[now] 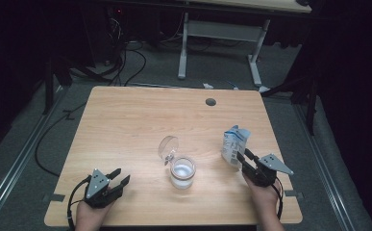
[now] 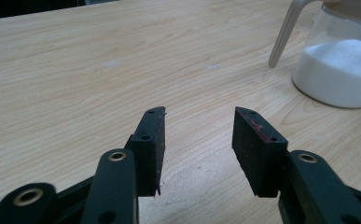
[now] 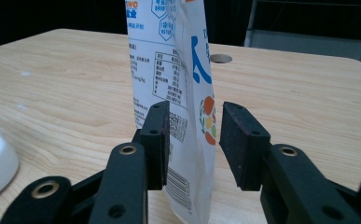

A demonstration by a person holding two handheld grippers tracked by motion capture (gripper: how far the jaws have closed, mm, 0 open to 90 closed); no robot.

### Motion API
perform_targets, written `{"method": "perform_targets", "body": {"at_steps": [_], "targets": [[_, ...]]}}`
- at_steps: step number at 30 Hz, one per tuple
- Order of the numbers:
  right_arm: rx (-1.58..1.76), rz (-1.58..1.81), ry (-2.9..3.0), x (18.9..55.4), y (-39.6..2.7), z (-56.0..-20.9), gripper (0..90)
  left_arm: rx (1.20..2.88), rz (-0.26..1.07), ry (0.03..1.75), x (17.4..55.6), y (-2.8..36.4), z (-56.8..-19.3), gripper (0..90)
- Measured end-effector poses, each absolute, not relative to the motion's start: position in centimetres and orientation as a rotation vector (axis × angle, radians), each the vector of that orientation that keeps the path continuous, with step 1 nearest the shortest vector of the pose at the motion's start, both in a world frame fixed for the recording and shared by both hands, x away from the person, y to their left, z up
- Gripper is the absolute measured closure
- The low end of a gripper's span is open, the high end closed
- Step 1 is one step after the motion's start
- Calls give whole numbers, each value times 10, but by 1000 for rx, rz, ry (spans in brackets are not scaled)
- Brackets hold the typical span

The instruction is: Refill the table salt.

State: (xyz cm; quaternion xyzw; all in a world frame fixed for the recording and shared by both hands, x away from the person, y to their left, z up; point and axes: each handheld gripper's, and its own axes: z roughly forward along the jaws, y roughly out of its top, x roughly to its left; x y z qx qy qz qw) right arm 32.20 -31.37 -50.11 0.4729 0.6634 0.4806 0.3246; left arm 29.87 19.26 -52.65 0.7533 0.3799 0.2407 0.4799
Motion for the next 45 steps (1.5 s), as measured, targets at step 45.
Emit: {"method": "perform_targets", "body": {"at_steps": [45], "targets": [[1204,1171,1867,291,-285,-513,596,1809,563,957,302,192,-527,566]]}}
